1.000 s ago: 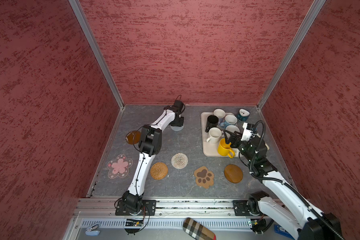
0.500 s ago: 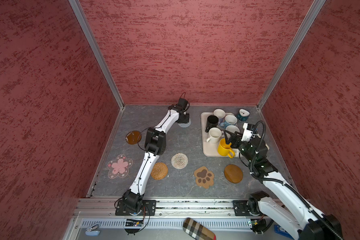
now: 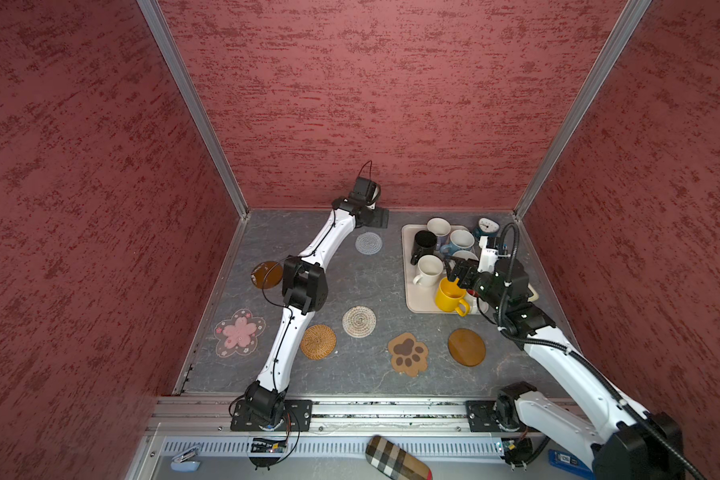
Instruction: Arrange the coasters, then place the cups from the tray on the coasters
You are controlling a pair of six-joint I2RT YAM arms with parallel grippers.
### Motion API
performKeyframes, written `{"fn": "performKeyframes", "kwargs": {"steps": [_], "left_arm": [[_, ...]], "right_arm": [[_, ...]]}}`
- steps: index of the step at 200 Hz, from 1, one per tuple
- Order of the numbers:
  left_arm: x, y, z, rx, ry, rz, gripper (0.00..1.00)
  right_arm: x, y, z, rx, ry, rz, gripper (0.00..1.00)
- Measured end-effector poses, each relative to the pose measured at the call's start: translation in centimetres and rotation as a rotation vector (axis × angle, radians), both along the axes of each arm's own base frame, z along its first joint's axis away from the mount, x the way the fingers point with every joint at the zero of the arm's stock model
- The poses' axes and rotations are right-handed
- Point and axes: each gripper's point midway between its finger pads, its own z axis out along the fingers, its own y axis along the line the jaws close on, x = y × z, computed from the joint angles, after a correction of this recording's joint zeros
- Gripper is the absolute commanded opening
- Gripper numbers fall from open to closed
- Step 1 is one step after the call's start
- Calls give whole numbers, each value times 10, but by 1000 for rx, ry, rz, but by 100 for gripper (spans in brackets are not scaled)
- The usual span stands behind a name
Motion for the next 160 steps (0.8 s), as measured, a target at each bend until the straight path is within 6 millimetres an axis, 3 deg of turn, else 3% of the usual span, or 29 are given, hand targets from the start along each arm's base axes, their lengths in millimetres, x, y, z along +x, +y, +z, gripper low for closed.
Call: {"fn": "performKeyframes", "kwargs": {"steps": [13,29,41,54,78,95,103,114,139,160], "left_arm": [[-15,5,57,-14,-87,-1,99],[-49,17,121,-38,-173,8,99],[-80,29,153,-67,-211,17,99],[-113,43,174,-99,-236,41,99],[-166,72,170,-90,-235,111,99],[-205,80,147,-39,-216,149,99],[-223,81,132,-17,-198,155,100],[-246,84,114,-3,-161,158,99],[-278,115,93,-18,-107,233,99],[-296,142,87,-55,-92,296,99]], "right_arm": [[-2,12,16,-11,-5,31,90],[-8,31,34,-21,-10,81,90],[-14,43,44,-30,-10,110,89],[-20,55,50,-48,0,132,89],[-33,84,53,-110,42,179,90],[-46,114,53,-157,55,228,91],[-53,126,51,-177,65,252,98],[-61,142,48,-200,78,282,99],[-64,170,26,-273,130,311,99],[-61,186,-10,-348,194,322,99]]}}
